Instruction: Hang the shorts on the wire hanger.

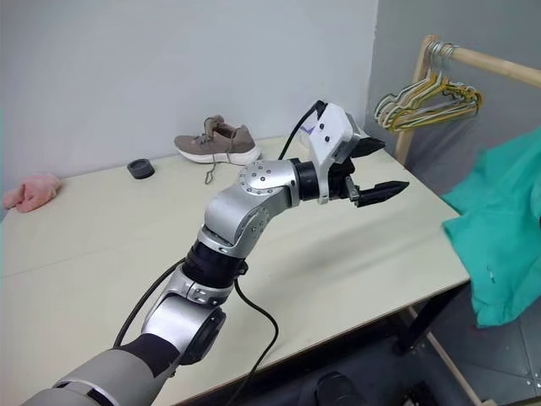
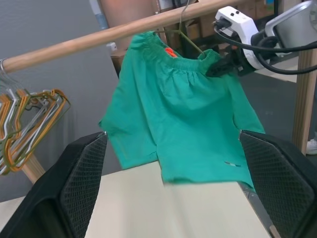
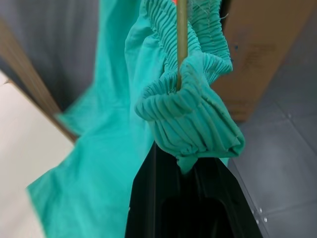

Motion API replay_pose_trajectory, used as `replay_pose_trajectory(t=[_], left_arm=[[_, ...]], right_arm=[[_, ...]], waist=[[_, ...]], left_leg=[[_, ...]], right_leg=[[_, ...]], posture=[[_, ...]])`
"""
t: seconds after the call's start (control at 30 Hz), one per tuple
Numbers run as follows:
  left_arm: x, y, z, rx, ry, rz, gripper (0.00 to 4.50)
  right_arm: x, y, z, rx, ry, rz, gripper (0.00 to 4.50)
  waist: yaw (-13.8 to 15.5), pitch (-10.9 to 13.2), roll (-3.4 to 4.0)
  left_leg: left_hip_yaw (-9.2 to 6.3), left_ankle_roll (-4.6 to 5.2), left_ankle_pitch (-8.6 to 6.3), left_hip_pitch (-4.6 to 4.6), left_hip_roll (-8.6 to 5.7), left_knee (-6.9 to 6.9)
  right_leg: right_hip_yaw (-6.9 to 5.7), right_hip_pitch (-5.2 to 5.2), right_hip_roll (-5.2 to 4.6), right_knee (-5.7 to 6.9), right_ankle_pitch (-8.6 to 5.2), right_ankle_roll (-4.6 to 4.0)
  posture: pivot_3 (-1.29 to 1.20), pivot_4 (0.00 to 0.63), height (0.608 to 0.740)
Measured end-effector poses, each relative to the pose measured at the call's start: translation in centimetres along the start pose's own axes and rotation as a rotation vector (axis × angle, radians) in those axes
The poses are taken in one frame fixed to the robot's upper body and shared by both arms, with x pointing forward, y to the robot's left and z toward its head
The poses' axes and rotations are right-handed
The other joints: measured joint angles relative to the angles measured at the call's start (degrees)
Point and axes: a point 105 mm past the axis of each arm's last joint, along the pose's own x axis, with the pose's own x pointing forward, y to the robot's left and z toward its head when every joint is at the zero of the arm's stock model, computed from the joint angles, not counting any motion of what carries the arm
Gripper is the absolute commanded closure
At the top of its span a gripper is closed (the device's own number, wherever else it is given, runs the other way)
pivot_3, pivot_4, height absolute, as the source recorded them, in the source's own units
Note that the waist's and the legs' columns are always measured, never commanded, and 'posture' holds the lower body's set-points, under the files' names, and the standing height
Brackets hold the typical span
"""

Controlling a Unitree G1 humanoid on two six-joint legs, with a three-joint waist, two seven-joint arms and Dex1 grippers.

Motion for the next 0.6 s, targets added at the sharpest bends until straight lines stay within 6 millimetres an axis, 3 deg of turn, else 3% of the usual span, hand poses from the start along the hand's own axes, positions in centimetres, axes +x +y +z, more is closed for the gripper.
replay_pose_trajectory(t=[0.2, 0.37, 0.6], left_arm=[[0.5, -0.3, 0.5, 0.005, -0.013, -0.015, 0.01], [0.9, -0.6, 0.3, -0.011, -0.017, -0.03, 0.01], [1.3, -1.5, 0.7, -0.022, -0.037, -0.103, 0.01]], right_arm=[[-0.4, -1.0, -2.1, 0.042, 0.096, -0.042, 4.5], [-1.9, -2.1, -2.4, 0.075, 0.103, -0.079, 4.5], [-2.3, -1.7, -2.4, 0.091, 0.108, -0.058, 4.5]], waist=[[0.1, 0.1, 0.12], [0.1, 0.0, 0.17], [-1.2, 0.0, 0.17]], left_leg=[[0.05, 0.0, 0.0, -0.01, -0.18, 0.02], [-0.05, 0.0, 0.0, 0.0, -0.43, 0.05], [0.01, 0.08, -0.05, 0.01, -0.5, 0.04]], right_leg=[[0.05, 0.0, -0.17, 0.04, -0.11, 0.18], [0.1, 0.05, -0.41, 0.08, -0.21, 0.37], [0.18, 0.06, -0.49, 0.08, -0.28, 0.5]], posture=[[-0.41, 0.0, 0.74], [-0.44, 0.0, 0.74], [-0.44, 0.0, 0.74]])
